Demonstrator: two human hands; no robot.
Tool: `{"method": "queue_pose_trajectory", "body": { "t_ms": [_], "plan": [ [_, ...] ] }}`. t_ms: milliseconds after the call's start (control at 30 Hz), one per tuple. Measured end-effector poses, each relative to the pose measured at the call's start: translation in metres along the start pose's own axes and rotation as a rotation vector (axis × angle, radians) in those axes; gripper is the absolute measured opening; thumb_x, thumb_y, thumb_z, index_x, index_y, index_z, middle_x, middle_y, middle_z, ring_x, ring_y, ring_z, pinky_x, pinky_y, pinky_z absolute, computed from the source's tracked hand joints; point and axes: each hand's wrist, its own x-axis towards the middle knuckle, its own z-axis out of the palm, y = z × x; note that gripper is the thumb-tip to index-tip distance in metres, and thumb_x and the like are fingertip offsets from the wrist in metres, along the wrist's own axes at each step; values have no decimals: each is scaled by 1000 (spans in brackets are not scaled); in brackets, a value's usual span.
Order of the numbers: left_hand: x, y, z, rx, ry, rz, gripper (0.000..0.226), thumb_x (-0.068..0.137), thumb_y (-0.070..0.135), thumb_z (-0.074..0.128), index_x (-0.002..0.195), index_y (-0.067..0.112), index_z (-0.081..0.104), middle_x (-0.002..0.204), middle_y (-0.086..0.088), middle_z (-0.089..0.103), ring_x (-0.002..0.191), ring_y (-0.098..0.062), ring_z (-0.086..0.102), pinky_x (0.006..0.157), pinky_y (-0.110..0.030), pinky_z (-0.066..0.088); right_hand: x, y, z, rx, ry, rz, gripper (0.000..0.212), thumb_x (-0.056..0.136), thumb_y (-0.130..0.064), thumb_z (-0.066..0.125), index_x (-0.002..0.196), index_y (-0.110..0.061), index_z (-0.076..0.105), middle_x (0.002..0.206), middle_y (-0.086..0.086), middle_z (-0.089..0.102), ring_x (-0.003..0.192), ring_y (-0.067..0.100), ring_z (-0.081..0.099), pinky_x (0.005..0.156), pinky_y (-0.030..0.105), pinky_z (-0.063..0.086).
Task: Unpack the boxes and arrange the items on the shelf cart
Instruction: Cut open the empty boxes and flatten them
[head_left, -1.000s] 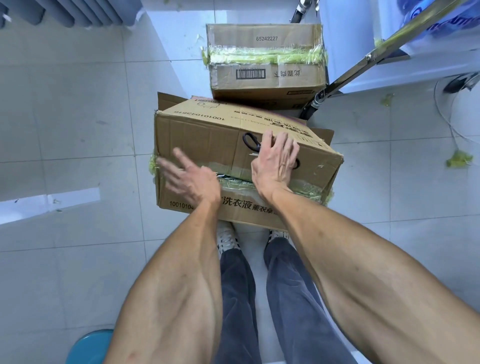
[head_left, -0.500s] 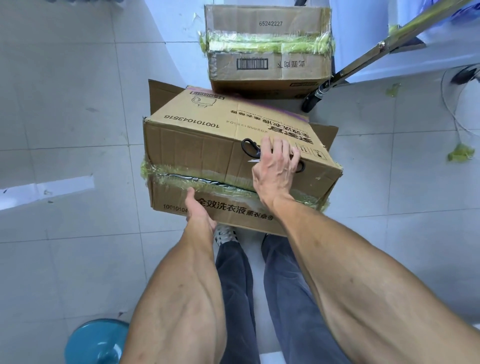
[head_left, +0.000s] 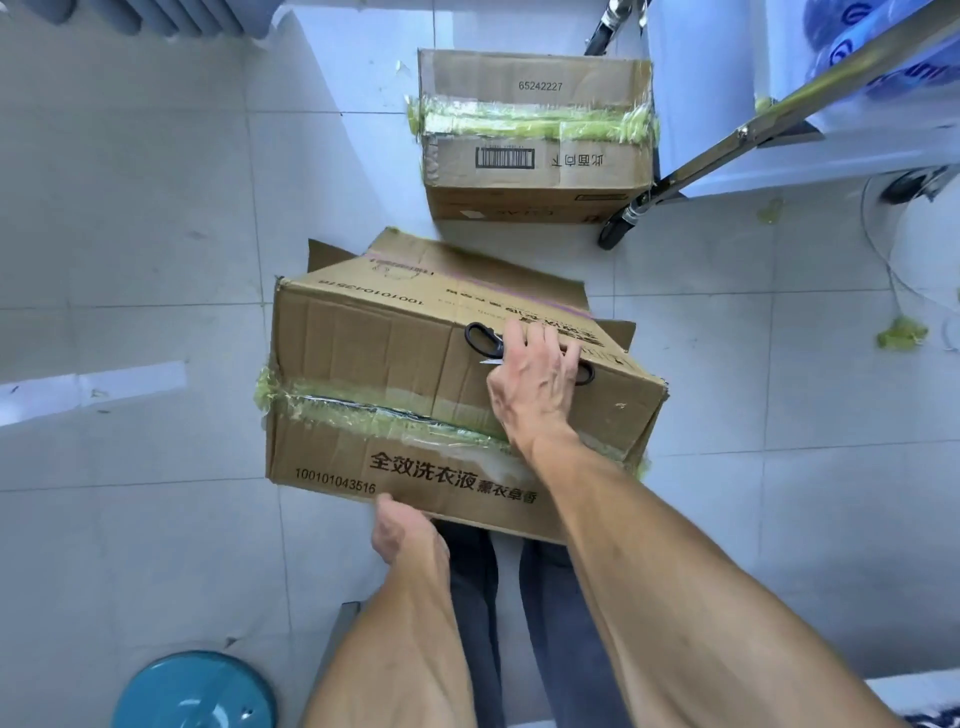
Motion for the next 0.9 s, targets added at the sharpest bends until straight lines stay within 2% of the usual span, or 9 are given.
{"method": "queue_pose_trajectory", "body": {
  "t_ms": [167, 267, 367, 433, 533, 600, 700, 800, 900],
  "plan": [
    [-3, -21, -28, 78, -25, 35, 73, 92, 60, 42, 137, 4, 48, 138, -23, 52, 123, -44, 50, 107, -52, 35, 1, -18, 0, -93, -302, -57, 27, 88, -15, 45, 115, -17, 48, 116, 14, 61, 108, 31, 53, 97, 45, 30],
    [0, -11, -21, 182, -143, 120, 81, 85, 67, 52, 134, 3, 44, 130, -21, 55, 113, -43, 57, 97, -56, 48, -5, -29, 15, -62, -368, 8, 69, 95, -16, 47, 154, -14, 12, 158, 29, 12, 147, 41, 12, 117, 54, 13],
    [-7, 10, 11, 150, -301, 280, 69, 76, 61, 71, 112, 3, 58, 111, -14, 64, 98, -35, 65, 81, -52, 58, -11, -31, 34, 1, -387, -73, 77, 96, -10, 43, 157, -18, -3, 161, 22, -13, 149, 37, -9, 119, 57, 6],
    [-18, 12, 36, 249, -309, 398, 72, 70, 69, 72, 104, 5, 70, 105, -14, 72, 97, -32, 68, 83, -45, 58, -15, -25, 44, 22, -457, -54, 72, 98, -11, 44, 157, -17, 3, 163, 16, -10, 150, 34, -5, 119, 55, 11],
    [-23, -2, 52, 265, -194, 425, 74, 74, 70, 67, 111, 7, 62, 114, -17, 68, 107, -35, 63, 89, -41, 52, -20, -15, 49, 58, -437, -12, 57, 98, -9, 44, 151, -15, 24, 161, 13, 11, 148, 34, 14, 116, 53, 23],
    [-18, -14, 40, 238, -153, 332, 68, 82, 64, 64, 116, 6, 51, 119, -21, 62, 110, -39, 59, 86, -40, 45, -23, -14, 46, 11, -355, -78, 35, 95, -8, 45, 130, -10, 44, 132, 16, 47, 123, 32, 47, 104, 48, 37],
    [-7, -27, 24, 306, -132, 333, 65, 90, 62, 54, 121, 6, 45, 123, -24, 59, 111, -41, 57, 76, -37, 34, -23, -14, 39, -2, -336, -48, 18, 94, -9, 43, 110, -8, 51, 89, 8, 61, 82, 27, 60, 80, 39, 47],
    [-7, -19, 24, 384, -127, 397, 68, 94, 60, 48, 127, 1, 43, 128, -26, 57, 115, -43, 55, 77, -37, 34, -25, -12, 35, 70, -410, 15, 26, 93, -24, 53, 113, -6, 53, 88, 10, 60, 83, 26, 58, 75, 33, 46],
    [-11, -10, 26, 304, -96, 295, 61, 99, 48, 45, 134, -2, 37, 134, -28, 51, 118, -42, 53, 80, -39, 36, -41, -16, 33, 154, -481, -48, 51, 89, -45, 49, 123, -7, 49, 109, 16, 58, 101, 30, 54, 92, 43, 47]
  ]
}}
